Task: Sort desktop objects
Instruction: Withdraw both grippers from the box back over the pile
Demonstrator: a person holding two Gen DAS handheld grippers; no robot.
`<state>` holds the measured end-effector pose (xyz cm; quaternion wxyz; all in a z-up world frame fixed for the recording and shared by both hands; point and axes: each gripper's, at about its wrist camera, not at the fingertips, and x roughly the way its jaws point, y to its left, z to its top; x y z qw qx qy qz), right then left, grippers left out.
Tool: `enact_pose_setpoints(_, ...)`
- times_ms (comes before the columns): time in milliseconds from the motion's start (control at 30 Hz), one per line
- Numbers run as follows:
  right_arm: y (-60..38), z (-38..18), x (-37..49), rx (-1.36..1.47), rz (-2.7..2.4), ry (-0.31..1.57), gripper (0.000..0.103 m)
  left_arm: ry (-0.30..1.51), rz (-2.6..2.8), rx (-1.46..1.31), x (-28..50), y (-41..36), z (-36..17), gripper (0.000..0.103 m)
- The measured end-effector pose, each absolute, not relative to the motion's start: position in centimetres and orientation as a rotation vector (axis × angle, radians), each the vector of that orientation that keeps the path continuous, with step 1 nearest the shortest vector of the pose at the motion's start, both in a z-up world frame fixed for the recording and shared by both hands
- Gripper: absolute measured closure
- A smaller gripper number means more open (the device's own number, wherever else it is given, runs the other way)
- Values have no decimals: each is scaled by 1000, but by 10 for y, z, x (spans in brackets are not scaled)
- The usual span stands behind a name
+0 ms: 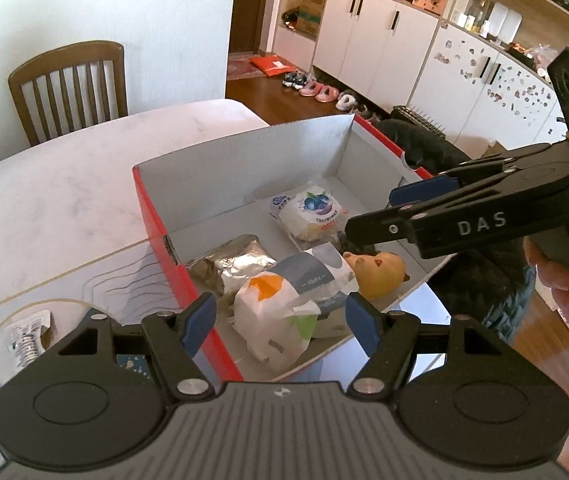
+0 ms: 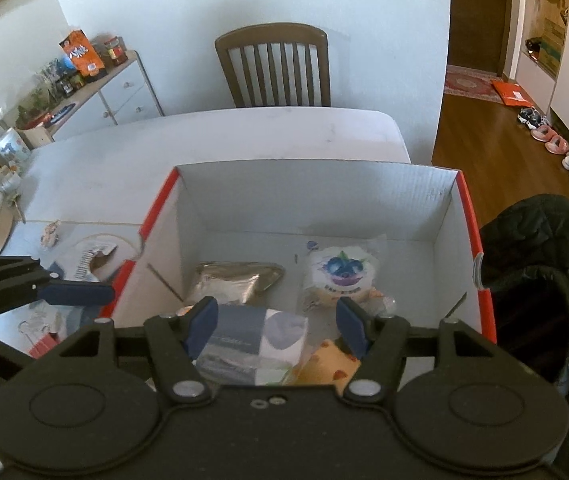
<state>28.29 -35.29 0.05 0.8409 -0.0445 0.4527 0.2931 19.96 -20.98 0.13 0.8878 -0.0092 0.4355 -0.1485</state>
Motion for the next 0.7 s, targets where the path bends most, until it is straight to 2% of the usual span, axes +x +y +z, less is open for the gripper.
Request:
enact_pose_setpoints(300,-351,14,250,-102,612,901,37,867,-331,-31,173,-190,11,32)
enact_pose_setpoints(400,-347,18,240,-100,603,881,32,859,-336,-44,166,-180,13,32)
enact_pose_setpoints(633,-328,23,215,-113,598,849,31,858,-347,-75,150,-150,13,32)
enact_pose_setpoints(700,-320,24,208,-118,607,839,27,860,-343,-82,145,-140,12,29)
